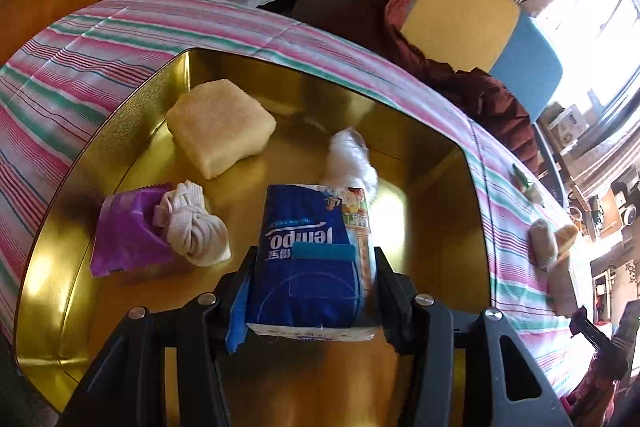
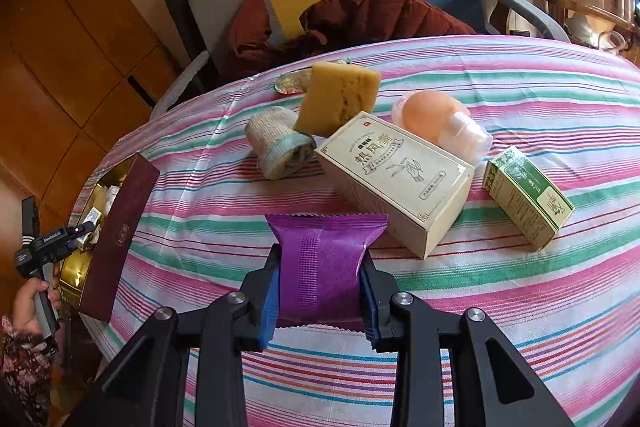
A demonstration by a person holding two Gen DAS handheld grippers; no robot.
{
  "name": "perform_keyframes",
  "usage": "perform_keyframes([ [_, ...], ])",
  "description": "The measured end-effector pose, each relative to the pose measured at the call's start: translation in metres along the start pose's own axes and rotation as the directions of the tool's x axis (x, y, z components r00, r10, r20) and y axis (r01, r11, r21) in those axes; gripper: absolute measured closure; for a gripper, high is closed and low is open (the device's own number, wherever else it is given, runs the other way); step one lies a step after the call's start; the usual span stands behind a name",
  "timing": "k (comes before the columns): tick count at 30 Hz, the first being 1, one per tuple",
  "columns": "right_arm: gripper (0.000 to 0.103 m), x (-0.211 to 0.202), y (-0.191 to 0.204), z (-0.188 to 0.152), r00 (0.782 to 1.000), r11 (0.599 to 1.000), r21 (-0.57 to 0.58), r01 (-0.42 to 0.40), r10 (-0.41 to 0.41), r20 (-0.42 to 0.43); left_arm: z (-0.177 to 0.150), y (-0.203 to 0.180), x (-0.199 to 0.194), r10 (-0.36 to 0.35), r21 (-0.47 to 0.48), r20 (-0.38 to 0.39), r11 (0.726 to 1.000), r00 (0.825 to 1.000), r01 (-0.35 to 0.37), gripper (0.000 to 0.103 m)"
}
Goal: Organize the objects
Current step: 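Carry the tissue pack and purple packet into the gold tray and release both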
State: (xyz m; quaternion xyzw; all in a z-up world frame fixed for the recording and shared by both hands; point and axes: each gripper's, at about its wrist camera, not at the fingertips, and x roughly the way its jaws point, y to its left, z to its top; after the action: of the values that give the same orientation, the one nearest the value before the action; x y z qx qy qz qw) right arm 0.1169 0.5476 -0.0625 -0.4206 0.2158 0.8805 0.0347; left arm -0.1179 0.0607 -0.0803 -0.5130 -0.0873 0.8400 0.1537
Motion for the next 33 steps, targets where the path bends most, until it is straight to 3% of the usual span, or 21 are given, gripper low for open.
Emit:
perform_keyframes([
  [3,0.069,0.001,0.001,-0.001,1.000,1.000,-0.005,-0.013,0.013,-0.006,0.009,0.003,0.009,0.023,-0.021,-0.016,1.000,1.000,-0.023,0.050],
  [6,0.069,0.003,0.001,-0.001,1.000,1.000,-0.002,-0.013,0.013,-0.010,0.020,0.011,0.020,0.095,-0.035,-0.035,0.995,0.995,-0.096,0.049],
  [8,0.069,0.003,0.000,-0.001,1.000,1.000,0.000,-0.017,0.017,-0.007,0.023,0.016,0.023,0.077,-0.061,-0.043,0.995,0.996,-0.080,0.046],
  [9,0.069,0.003,0.000,-0.001,1.000,1.000,0.000,-0.020,0.020,-0.007,0.023,0.017,0.021,0.060,-0.071,-0.035,0.996,0.998,-0.062,0.039],
  [11,0.069,0.004,0.001,-0.001,1.000,1.000,-0.004,-0.024,0.024,-0.013,0.019,0.015,0.014,0.041,-0.077,0.002,0.996,0.999,-0.040,0.032],
  [16,0.069,0.011,0.009,-0.003,0.999,0.999,-0.044,-0.025,0.024,-0.039,-0.008,-0.001,-0.018,0.036,-0.029,0.155,0.999,0.987,-0.032,0.032],
  [21,0.069,0.023,0.023,-0.009,0.995,0.997,-0.051,-0.053,0.049,-0.085,-0.038,-0.015,-0.033,-0.032,0.001,0.215,0.999,0.976,0.032,0.032],
  [27,0.069,0.043,0.071,-0.011,0.976,0.981,-0.025,-0.191,0.187,-0.111,-0.043,-0.040,-0.042,-0.063,0.075,0.242,0.996,0.968,0.046,0.032],
  [33,0.069,0.068,0.136,-0.008,0.953,0.958,-0.082,-0.276,0.262,-0.152,-0.048,-0.046,-0.047,-0.060,0.089,0.249,0.995,0.967,0.038,0.032],
])
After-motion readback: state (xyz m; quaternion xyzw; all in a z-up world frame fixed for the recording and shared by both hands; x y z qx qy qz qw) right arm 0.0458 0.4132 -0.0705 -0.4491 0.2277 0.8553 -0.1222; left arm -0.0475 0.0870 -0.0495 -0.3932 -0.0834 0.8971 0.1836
